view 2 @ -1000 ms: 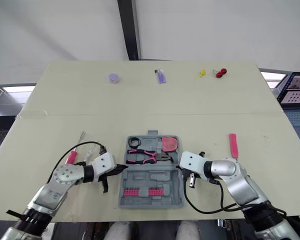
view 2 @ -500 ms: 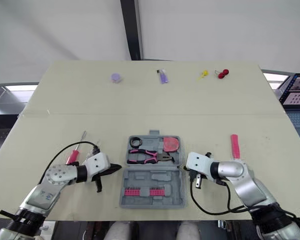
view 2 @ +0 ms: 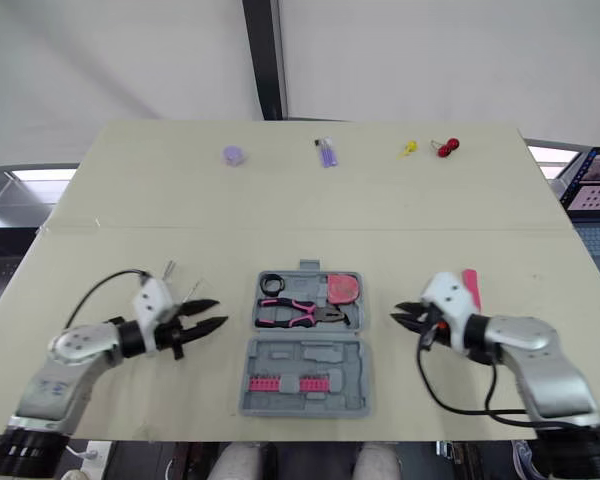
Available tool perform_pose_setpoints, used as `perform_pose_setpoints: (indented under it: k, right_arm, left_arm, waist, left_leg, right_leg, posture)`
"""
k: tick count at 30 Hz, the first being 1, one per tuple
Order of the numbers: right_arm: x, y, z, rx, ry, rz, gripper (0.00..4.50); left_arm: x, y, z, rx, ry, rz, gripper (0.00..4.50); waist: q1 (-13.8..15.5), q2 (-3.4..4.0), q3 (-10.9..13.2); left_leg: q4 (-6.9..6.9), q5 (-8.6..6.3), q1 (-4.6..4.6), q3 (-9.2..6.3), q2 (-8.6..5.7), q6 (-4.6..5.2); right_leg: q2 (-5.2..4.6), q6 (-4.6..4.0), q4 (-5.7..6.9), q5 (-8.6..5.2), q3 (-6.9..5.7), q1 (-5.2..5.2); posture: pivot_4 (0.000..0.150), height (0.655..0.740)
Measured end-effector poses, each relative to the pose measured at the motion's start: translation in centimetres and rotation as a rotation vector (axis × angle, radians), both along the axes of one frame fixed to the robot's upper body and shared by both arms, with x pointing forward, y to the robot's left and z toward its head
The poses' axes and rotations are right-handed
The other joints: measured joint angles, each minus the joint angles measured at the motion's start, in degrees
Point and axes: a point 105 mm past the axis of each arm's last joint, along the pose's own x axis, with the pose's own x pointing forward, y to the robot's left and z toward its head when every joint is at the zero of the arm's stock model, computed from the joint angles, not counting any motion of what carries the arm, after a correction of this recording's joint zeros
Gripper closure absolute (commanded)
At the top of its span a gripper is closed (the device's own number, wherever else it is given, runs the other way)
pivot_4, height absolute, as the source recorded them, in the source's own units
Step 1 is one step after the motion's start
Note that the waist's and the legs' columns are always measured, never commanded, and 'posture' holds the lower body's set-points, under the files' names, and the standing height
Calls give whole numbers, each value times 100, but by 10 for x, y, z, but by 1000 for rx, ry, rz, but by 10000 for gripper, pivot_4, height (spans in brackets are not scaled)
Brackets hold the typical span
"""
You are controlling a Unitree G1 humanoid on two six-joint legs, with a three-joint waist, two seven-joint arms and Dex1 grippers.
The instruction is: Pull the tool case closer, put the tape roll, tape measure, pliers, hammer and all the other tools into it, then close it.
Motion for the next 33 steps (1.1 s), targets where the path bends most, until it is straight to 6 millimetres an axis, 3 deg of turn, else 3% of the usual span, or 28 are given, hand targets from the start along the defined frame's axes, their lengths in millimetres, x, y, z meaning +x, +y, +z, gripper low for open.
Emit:
perform_pose_setpoints:
  k: [2, 4, 8, 14, 18, 24, 29, 33]
  right_arm:
    - [1, -41, 11, 48, -27, -158, 10473]
    - [-1, -77, 17, 99, -52, -308, 357]
    - [-7, -121, 13, 167, -102, -517, 357]
    - [-9, -147, -8, 199, -161, -712, 357]
    - [-17, -176, -15, 197, -225, -875, 357]
    - [-26, -192, -24, 195, -250, -957, 357]
    - [-25, -190, -23, 184, -264, -944, 357]
    - [-18, -177, -17, 180, -270, -877, 357]
  left_arm:
    - [-2, 36, 15, -38, -39, 159, 791]
    - [-7, 69, 20, -50, -57, 309, 0]
    - [-20, 134, 11, -65, -54, 630, 0]
    - [-34, 178, 2, -82, -81, 936, 0]
    - [-49, 205, -11, -73, -55, 1129, 0]
    - [-53, 212, -15, -53, -64, 1183, 0]
    - [-52, 207, -21, -71, -63, 1183, 0]
    - [-47, 191, -22, -102, -79, 1118, 0]
  waist:
    - [-6, 0, 0]
    - [-15, 0, 0]
    - [-43, -2, -1]
    - [-72, -2, -1]
    - [-130, -2, -2]
    - [-190, -1, -2]
    - [-208, -1, -2]
    - [-214, -1, -2]
  left_leg:
    - [-4, 0, 2, 2, 0, 0]
    - [-8, 0, 5, 4, 0, 0]
    - [-11, 0, 6, 7, 0, 0]
    - [-12, 1, 5, 7, 0, -1]
    - [-15, 1, 6, 7, 0, -1]
    - [-19, 1, 7, 9, 0, -2]
    - [-20, 1, 8, 9, 0, -2]
    - [-20, 1, 7, 8, 0, -2]
  right_leg:
    - [0, 0, -4, 0, 0, 0]
    - [1, 0, -6, 0, 0, 0]
    - [1, 0, -8, 0, 0, 0]
    - [0, 0, -8, 0, 1, 0]
    - [0, 0, -8, 0, 0, 0]
    - [0, 0, -9, 0, 1, -1]
    - [0, 0, -9, 0, 1, 0]
    - [0, 0, -9, 0, 2, -1]
  posture:
    - [1500, 7400]
    - [1500, 7400]
    - [1500, 7400]
    - [1500, 7400]
    - [1500, 7400]
    - [1500, 7400]
    - [1500, 7400]
    - [1500, 7400]
